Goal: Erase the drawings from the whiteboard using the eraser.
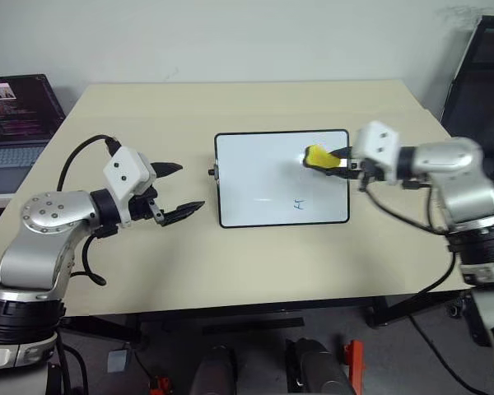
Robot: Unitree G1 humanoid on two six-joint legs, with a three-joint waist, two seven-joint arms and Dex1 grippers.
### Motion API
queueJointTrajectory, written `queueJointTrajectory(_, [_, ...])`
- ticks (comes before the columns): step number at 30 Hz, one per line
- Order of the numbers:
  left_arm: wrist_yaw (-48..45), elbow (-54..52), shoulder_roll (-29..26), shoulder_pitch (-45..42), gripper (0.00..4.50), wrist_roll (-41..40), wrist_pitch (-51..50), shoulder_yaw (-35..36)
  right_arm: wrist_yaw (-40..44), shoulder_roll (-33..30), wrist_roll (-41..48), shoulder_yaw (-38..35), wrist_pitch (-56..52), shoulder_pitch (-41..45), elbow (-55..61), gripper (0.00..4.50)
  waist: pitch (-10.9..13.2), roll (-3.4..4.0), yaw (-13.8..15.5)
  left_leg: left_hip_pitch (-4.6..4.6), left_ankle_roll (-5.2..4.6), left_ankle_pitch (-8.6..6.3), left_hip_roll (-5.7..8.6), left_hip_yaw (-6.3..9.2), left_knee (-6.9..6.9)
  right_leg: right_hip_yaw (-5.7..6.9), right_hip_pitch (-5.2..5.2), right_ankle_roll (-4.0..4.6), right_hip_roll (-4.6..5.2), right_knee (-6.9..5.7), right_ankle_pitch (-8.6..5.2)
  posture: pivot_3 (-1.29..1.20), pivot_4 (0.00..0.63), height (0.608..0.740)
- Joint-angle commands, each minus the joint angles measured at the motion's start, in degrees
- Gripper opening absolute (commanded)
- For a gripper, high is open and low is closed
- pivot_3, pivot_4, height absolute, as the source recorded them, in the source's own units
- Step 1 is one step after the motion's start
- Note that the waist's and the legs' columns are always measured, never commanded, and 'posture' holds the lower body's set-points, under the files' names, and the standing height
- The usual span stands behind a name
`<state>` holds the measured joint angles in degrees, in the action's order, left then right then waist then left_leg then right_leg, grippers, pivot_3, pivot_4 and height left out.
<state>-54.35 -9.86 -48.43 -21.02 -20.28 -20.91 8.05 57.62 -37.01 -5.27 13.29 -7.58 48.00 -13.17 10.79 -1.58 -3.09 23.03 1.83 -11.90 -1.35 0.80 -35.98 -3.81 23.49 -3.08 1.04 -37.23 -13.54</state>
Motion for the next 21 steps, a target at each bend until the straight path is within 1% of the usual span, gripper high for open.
queueJointTrajectory(1, [0.2,-1.3,-0.2,-1.2,4.5,-0.4,0.4,0.7,-4.6,1.0,-4.0,1.1,1.4,1.0,-2.7,0.96,0.0,0.0,0.5,0.02,0.0,0.0,0.02,0.01,0.0,0.01,0.01,0.03,0.01,0.01,0.02,0.0,0.15,0.74])
queueJointTrajectory(6, [0.3,-1.4,-0.1,-1.1,4.5,-0.4,0.3,0.6,-7.1,3.4,-9.4,5.3,2.6,1.2,-5.4,0.96,0.0,-0.01,0.4,0.01,0.0,0.0,0.0,0.0,0.01,0.01,0.02,0.07,0.01,0.01,0.04,0.0,0.15,0.74])
queueJointTrajectory(11, [0.5,-2.0,-0.1,-0.5,4.5,-0.5,0.0,0.9,-5.9,2.6,-15.7,10.1,1.4,-0.4,-5.5,0.96,-0.1,-0.1,0.1,-0.07,0.0,0.0,-0.01,0.01,-0.01,0.01,-0.05,0.01,0.0,-0.01,0.01,0.0,0.15,0.74])
queueJointTrajectory(14, [0.7,-2.2,0.0,-0.4,4.5,-0.5,0.0,1.2,-3.9,1.5,-18.3,12.7,0.9,-2.2,-3.8,0.96,-0.2,-0.24,0.0,-0.14,0.01,0.0,-0.01,0.01,-0.04,0.02,-0.11,0.02,0.0,-0.04,0.03,0.0,0.15,0.74])
queueJointTrajectory(17, [0.7,-2.2,0.0,-0.4,4.5,-0.5,0.0,1.2,-1.8,1.0,-20.6,14.5,-1.8,-4.5,-0.1,0.96,-0.3,-0.48,0.0,-0.23,0.01,0.0,-0.02,0.04,-0.07,0.04,-0.21,0.05,0.0,-0.05,0.04,0.0,0.15,0.74])
queueJointTrajectory(21, [0.8,-2.1,0.3,-0.9,4.5,-0.5,-0.2,0.9,0.7,0.5,-23.4,16.5,-4.2,-7.7,4.6,0.96,-0.4,-0.65,0.0,-0.26,0.01,0.01,-0.04,0.02,-0.14,0.03,-0.25,0.34,-0.01,-0.06,0.0,0.0,0.15,0.74])
